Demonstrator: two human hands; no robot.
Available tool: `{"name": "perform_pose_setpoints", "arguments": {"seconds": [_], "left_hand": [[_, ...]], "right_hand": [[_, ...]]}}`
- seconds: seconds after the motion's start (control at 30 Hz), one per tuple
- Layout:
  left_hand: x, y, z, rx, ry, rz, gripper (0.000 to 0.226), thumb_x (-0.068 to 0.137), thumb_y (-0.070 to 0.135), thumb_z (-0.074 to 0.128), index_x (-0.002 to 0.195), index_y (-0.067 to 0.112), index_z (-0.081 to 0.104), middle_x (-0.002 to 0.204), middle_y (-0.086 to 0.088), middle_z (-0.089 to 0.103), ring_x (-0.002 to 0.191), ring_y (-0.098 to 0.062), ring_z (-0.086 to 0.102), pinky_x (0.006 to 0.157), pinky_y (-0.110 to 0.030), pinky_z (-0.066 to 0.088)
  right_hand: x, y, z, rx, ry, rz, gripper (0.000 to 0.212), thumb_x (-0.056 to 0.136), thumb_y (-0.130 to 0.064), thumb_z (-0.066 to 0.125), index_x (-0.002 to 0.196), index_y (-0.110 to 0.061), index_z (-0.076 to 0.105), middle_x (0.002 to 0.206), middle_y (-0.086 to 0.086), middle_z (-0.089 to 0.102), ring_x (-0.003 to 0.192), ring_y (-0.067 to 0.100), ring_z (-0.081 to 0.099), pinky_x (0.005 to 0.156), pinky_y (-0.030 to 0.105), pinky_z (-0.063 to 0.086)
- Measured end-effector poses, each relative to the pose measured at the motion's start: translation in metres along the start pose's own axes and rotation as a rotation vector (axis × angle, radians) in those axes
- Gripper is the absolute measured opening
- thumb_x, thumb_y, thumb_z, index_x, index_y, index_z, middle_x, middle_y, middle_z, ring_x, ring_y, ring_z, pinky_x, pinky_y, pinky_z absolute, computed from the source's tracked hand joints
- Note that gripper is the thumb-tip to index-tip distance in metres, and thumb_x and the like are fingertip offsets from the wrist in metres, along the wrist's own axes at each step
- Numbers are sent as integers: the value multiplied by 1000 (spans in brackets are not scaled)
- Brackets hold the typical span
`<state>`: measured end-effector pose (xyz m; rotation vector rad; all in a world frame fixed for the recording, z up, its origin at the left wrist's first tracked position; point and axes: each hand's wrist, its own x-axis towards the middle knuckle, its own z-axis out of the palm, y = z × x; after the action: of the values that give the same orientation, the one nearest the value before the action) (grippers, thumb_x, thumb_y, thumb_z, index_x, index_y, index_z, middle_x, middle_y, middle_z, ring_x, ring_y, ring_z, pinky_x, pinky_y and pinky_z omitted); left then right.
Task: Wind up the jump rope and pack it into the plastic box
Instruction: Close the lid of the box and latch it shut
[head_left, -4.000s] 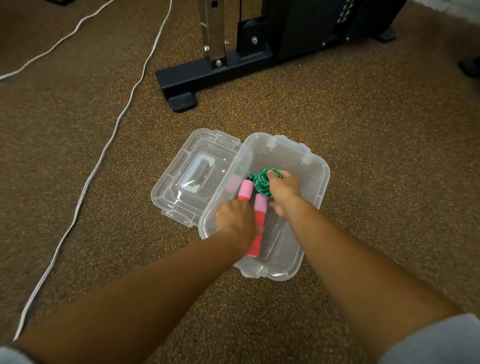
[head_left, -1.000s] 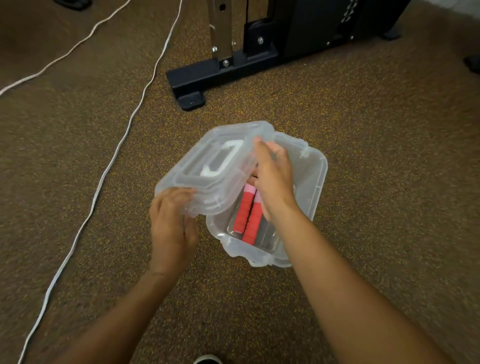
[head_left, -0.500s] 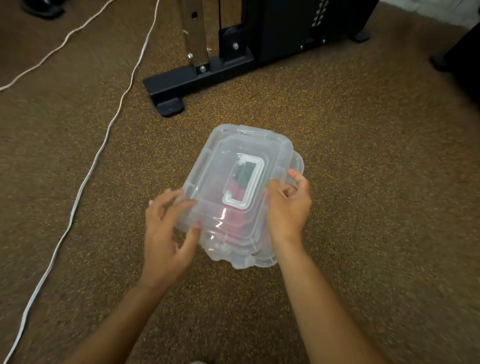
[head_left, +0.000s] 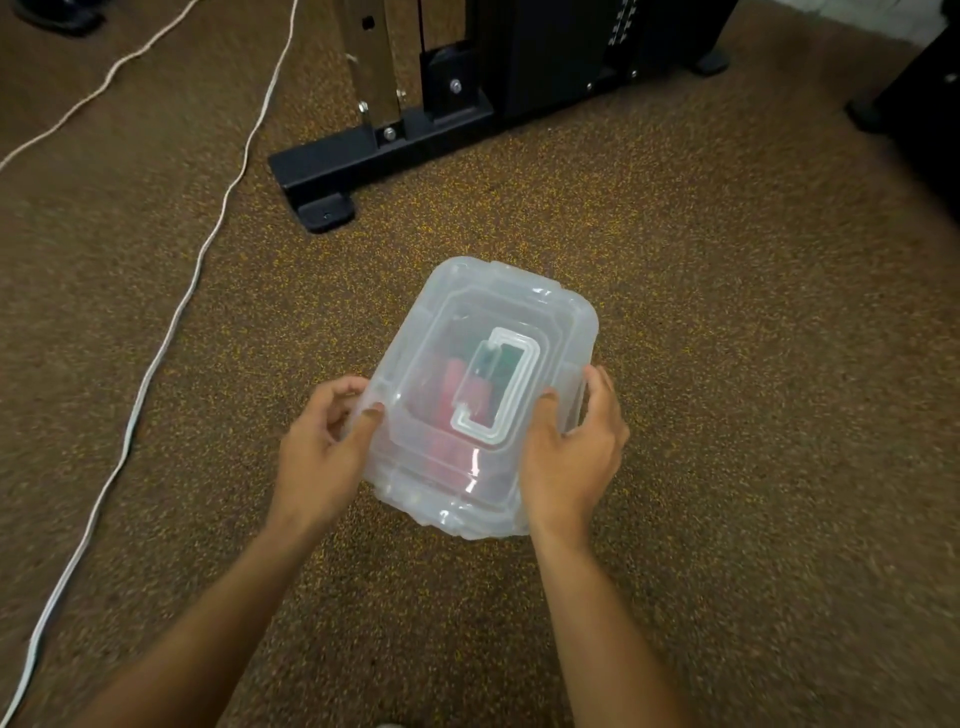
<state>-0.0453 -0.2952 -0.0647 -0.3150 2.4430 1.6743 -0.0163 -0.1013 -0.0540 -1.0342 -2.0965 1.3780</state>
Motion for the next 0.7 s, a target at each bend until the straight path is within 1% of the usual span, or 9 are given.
{"name": "perform_pose_setpoints", "arguments": {"seconds": [0.1,0.23,0.3,0.37,0.43,0.53,0.57,0.63,0.7], "left_hand": [[1,2,2,-17,-32,2,21,102,27,60,123,28,60,108,3,75,92,-18,76,71,-40,65],[5,4,6,-76,-121,-27,30,100,27,63,129,33,64,112,5,73,97,-18,74,77,-38,64],[6,7,7,-109,-188,-25,36,99,25,64,133,34,64,113,6,71,92,-15,74,72,-34,64],[5,10,9,-126,-255,-8,41,98,25,65,138,35,61,113,8,69,88,-11,75,69,-33,64],[6,11,10,-189,-303,-18,43,99,23,64,140,35,60,116,6,69,91,-13,76,72,-35,64],[10,10,12,-243,-353,-46,45,100,25,61,144,33,58,123,1,70,102,-20,75,82,-40,63],[10,9,14,-224,-373,-37,44,100,25,61,144,34,57,122,1,71,104,-23,74,84,-43,63],[8,6,18,-190,-395,-19,45,101,26,60,145,34,56,121,2,72,104,-26,74,84,-46,63],[7,5,23,-197,-395,-22,46,100,24,62,146,33,56,119,2,72,101,-24,75,82,-45,63]], "right_hand": [[5,1,-3,45,-20,39,48,93,-23,64,140,-21,58,124,-5,67,113,18,67,99,46,57],[12,3,-9,44,-52,63,49,94,-27,63,143,-24,59,124,-4,74,110,14,72,98,42,60],[12,7,-13,29,-54,79,48,96,-25,63,144,-23,58,125,-2,75,109,13,73,98,41,60],[11,9,-16,6,-63,65,53,94,-36,61,145,-26,57,129,-2,72,114,15,71,100,43,58],[11,10,-18,8,-61,58,57,91,-44,58,146,-27,56,142,-1,65,117,16,69,100,40,58],[15,11,-23,55,-22,114,51,98,-24,65,147,-18,56,166,1,34,113,14,68,90,20,54],[16,15,-25,62,-7,129,50,97,-20,66,147,-18,57,163,2,39,109,12,69,90,21,56],[16,20,-31,126,12,159,50,96,-19,68,145,-21,59,136,2,68,102,10,73,92,34,62],[16,24,-35,144,15,175,50,95,-21,68,145,-22,59,116,-1,77,99,10,76,90,40,63]]}}
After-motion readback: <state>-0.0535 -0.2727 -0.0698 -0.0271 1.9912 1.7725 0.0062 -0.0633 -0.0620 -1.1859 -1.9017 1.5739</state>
